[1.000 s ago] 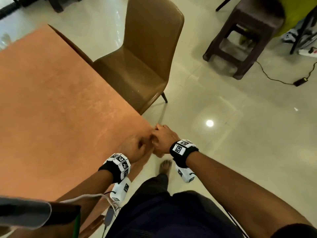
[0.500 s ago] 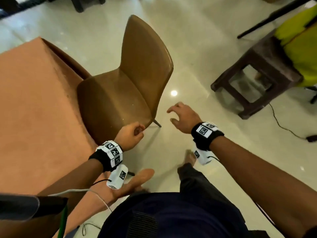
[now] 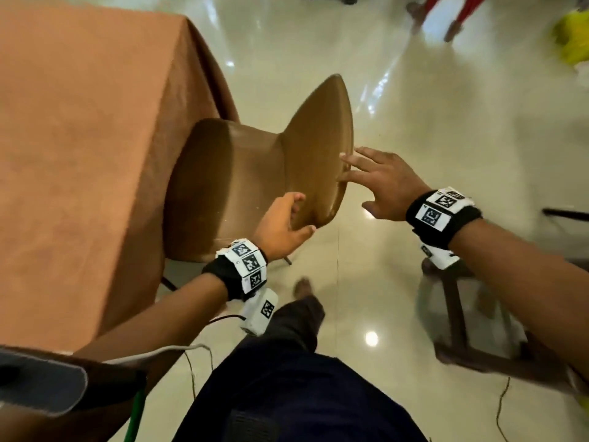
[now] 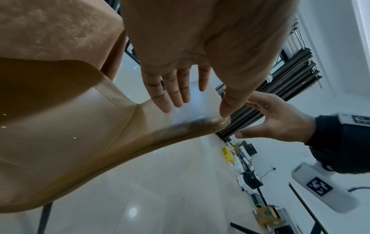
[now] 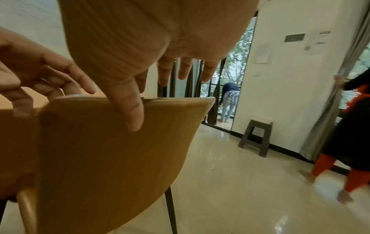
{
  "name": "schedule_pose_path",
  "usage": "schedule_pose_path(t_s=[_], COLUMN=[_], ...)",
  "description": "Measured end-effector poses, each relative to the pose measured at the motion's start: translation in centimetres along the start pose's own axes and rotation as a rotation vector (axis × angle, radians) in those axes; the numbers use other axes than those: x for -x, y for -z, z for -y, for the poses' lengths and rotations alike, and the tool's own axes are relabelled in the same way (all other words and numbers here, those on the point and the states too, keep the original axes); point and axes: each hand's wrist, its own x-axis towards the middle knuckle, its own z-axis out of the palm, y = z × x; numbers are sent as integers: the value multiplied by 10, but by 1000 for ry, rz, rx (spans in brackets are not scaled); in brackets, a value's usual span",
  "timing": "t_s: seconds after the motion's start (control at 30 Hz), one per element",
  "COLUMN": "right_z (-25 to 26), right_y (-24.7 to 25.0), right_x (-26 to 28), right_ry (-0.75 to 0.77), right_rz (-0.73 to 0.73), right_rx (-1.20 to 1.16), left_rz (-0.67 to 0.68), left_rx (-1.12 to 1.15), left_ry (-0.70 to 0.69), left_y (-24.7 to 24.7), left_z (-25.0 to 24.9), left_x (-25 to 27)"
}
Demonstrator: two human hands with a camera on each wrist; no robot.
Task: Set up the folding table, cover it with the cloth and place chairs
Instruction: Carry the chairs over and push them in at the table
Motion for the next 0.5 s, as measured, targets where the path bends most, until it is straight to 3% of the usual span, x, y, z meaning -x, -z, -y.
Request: schedule_pose_path(t_s=[0.2, 0.3, 0.4, 0.5], right_z=[-32, -30, -29, -35], right_y=[18, 32, 41, 40], right_x=[-59, -89, -117, -134], right_ry=[257, 423, 582, 716], right_rz=[104, 156, 315, 364], right_rx=[108, 154, 197, 170], left_rz=[-78, -99, -103, -102], left_rx=[28, -108, -158, -192], left_ry=[44, 46, 133, 188], left_y=[-17, -19, -23, -31], left_z=[-21, -27, -32, -38], left_x=[-34, -38, -40, -42])
